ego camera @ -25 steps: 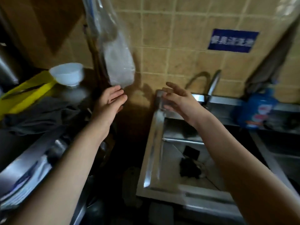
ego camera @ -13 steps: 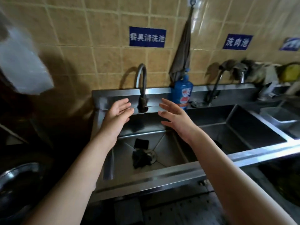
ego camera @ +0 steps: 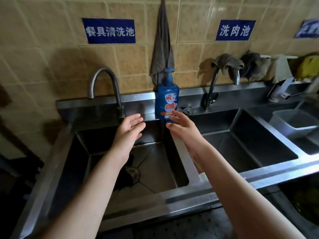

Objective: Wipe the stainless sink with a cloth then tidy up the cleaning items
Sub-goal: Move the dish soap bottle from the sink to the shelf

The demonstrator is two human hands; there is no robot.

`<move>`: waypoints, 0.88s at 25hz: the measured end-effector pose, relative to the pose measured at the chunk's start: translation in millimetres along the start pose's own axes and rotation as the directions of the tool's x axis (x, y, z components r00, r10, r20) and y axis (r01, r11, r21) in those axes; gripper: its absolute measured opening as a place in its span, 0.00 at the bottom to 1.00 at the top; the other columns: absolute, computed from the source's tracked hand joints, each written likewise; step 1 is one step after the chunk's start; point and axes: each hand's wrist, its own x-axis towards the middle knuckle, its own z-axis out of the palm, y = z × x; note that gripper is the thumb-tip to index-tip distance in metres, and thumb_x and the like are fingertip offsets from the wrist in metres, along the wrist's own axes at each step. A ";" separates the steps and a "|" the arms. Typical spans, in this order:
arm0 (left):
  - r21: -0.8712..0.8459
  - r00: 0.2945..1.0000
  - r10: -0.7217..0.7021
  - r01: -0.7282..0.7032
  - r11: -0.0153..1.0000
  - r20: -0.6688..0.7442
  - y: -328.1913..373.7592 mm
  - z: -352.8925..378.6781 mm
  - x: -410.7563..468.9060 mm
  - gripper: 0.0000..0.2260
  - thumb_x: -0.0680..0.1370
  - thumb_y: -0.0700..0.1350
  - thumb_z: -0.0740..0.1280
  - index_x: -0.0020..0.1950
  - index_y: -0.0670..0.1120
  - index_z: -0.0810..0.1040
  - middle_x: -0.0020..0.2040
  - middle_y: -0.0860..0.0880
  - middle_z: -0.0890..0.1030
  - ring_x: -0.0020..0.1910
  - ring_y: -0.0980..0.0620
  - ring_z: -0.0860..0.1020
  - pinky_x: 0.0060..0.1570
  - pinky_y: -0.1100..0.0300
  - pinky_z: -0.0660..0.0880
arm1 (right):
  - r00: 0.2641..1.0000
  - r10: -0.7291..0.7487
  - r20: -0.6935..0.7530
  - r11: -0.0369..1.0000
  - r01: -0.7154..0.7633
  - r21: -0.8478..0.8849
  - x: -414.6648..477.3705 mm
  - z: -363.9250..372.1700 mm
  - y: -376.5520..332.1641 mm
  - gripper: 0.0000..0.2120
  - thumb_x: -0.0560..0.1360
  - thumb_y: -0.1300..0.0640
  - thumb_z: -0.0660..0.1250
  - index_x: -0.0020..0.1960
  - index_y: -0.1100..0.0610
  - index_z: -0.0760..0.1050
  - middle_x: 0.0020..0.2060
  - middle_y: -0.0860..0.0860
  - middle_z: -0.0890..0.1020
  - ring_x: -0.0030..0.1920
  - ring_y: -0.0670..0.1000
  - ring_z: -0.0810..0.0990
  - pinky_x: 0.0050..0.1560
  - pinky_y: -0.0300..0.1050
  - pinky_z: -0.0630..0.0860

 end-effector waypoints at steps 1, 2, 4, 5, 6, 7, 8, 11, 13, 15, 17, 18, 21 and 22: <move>0.012 1.000 -0.005 0.005 1.000 -0.003 -2.1 9.7 5.0 0.13 0.76 0.39 0.64 0.58 0.50 0.72 0.58 0.51 0.77 0.56 0.57 0.75 0.58 0.54 0.72 | 1.000 0.011 -0.002 1.000 -0.011 0.000 7.7 -9.7 2.0 0.24 0.72 0.59 0.69 0.66 0.50 0.68 0.62 0.49 0.74 0.57 0.47 0.76 0.53 0.45 0.74; 0.026 1.000 -0.009 0.009 1.000 -0.007 -3.7 17.6 11.0 0.13 0.76 0.39 0.64 0.59 0.50 0.71 0.58 0.50 0.77 0.55 0.57 0.75 0.58 0.54 0.72 | 1.000 0.027 -0.002 1.000 -0.027 -0.001 15.9 -18.3 3.9 0.25 0.72 0.59 0.69 0.67 0.50 0.67 0.62 0.48 0.74 0.57 0.47 0.76 0.51 0.44 0.74; 0.054 1.000 -0.013 0.014 0.998 -0.019 -7.9 27.1 28.4 0.14 0.76 0.39 0.64 0.59 0.51 0.71 0.58 0.50 0.76 0.54 0.58 0.75 0.58 0.54 0.72 | 0.998 0.064 -0.007 0.998 -0.064 0.008 35.1 -31.1 7.3 0.26 0.73 0.60 0.68 0.68 0.51 0.66 0.62 0.48 0.75 0.58 0.48 0.75 0.53 0.45 0.74; 0.063 1.000 -0.017 0.019 0.998 -0.024 -10.2 30.1 39.7 0.14 0.76 0.39 0.64 0.59 0.51 0.70 0.58 0.50 0.76 0.53 0.59 0.75 0.58 0.53 0.72 | 0.997 0.081 -0.013 0.997 -0.081 0.017 45.9 -36.0 8.8 0.26 0.73 0.60 0.68 0.68 0.52 0.66 0.62 0.48 0.75 0.58 0.48 0.75 0.56 0.47 0.74; 0.068 0.999 -0.023 0.025 0.997 -0.029 -12.6 32.2 50.6 0.13 0.76 0.39 0.64 0.59 0.51 0.71 0.57 0.51 0.76 0.52 0.59 0.75 0.58 0.53 0.72 | 0.995 0.094 -0.019 0.995 -0.093 0.024 55.5 -39.9 10.1 0.24 0.73 0.60 0.68 0.67 0.52 0.67 0.61 0.49 0.75 0.57 0.48 0.75 0.59 0.50 0.74; 0.068 0.999 -0.025 0.027 0.997 -0.031 -15.6 34.3 62.3 0.13 0.76 0.39 0.64 0.58 0.51 0.71 0.57 0.51 0.76 0.52 0.59 0.75 0.58 0.53 0.72 | 0.995 0.100 -0.026 0.995 -0.099 0.026 64.6 -42.9 11.9 0.22 0.73 0.61 0.68 0.64 0.51 0.68 0.59 0.48 0.77 0.56 0.48 0.76 0.61 0.53 0.73; 0.061 0.999 -0.028 0.030 0.998 -0.031 -19.8 37.4 77.1 0.13 0.76 0.39 0.64 0.58 0.50 0.71 0.56 0.51 0.76 0.51 0.59 0.75 0.58 0.53 0.72 | 0.994 0.105 -0.034 0.994 -0.104 0.023 76.4 -45.7 15.1 0.19 0.73 0.61 0.68 0.61 0.49 0.69 0.55 0.47 0.78 0.55 0.47 0.76 0.62 0.56 0.72; 0.028 0.998 -0.065 0.065 0.997 -0.022 -33.7 47.7 123.5 0.14 0.76 0.38 0.64 0.60 0.50 0.71 0.56 0.51 0.76 0.51 0.58 0.75 0.56 0.55 0.71 | 0.989 0.138 -0.054 0.990 -0.138 -0.007 116.8 -52.3 26.3 0.14 0.73 0.59 0.68 0.53 0.44 0.70 0.49 0.43 0.78 0.54 0.45 0.77 0.62 0.60 0.70; 0.028 0.996 -0.084 0.085 0.996 -0.015 -44.5 53.0 153.6 0.14 0.75 0.39 0.65 0.59 0.50 0.71 0.56 0.51 0.76 0.51 0.58 0.75 0.53 0.57 0.71 | 0.983 0.174 -0.050 0.984 -0.176 -0.021 147.2 -56.2 33.2 0.15 0.73 0.58 0.68 0.53 0.44 0.68 0.50 0.43 0.78 0.52 0.44 0.76 0.59 0.58 0.72; 0.040 0.994 -0.108 0.108 0.993 0.000 -57.5 56.7 179.2 0.14 0.75 0.40 0.66 0.59 0.52 0.70 0.58 0.51 0.76 0.50 0.60 0.75 0.48 0.60 0.72 | 0.979 0.195 -0.055 0.980 -0.196 -0.018 172.0 -61.3 45.0 0.19 0.72 0.57 0.69 0.58 0.45 0.67 0.54 0.45 0.76 0.51 0.42 0.75 0.54 0.50 0.74; 0.066 0.987 -0.159 0.158 0.985 0.012 -74.5 60.7 205.5 0.15 0.74 0.41 0.67 0.59 0.53 0.70 0.60 0.50 0.75 0.49 0.61 0.74 0.47 0.61 0.72 | 0.971 0.232 -0.057 0.972 -0.233 -0.021 197.2 -67.3 62.2 0.27 0.71 0.56 0.71 0.66 0.48 0.64 0.56 0.46 0.74 0.51 0.43 0.75 0.51 0.48 0.74; 0.081 0.982 -0.187 0.186 0.979 0.007 -82.8 64.0 216.7 0.16 0.74 0.42 0.68 0.59 0.54 0.70 0.61 0.50 0.75 0.49 0.61 0.74 0.48 0.60 0.72 | 0.964 0.259 -0.054 0.965 -0.261 -0.031 208.5 -70.8 70.9 0.31 0.70 0.55 0.71 0.69 0.50 0.61 0.58 0.48 0.73 0.53 0.46 0.75 0.53 0.51 0.74; 0.139 0.964 -0.266 0.265 0.954 -0.018 -105.7 76.1 245.2 0.24 0.72 0.46 0.71 0.64 0.56 0.67 0.66 0.51 0.71 0.55 0.56 0.73 0.53 0.55 0.71 | 0.935 0.353 -0.041 0.925 -0.355 -0.135 241.4 -83.3 94.5 0.39 0.69 0.55 0.73 0.73 0.50 0.55 0.66 0.52 0.69 0.61 0.53 0.72 0.60 0.58 0.72; 0.157 0.957 -0.290 0.289 0.944 -0.016 -112.3 80.6 254.2 0.26 0.71 0.47 0.71 0.66 0.57 0.65 0.68 0.51 0.70 0.60 0.53 0.72 0.53 0.54 0.71 | 0.924 0.381 -0.030 0.911 -0.381 -0.160 252.5 -87.0 101.3 0.40 0.69 0.57 0.73 0.73 0.50 0.53 0.67 0.53 0.68 0.62 0.54 0.71 0.60 0.59 0.72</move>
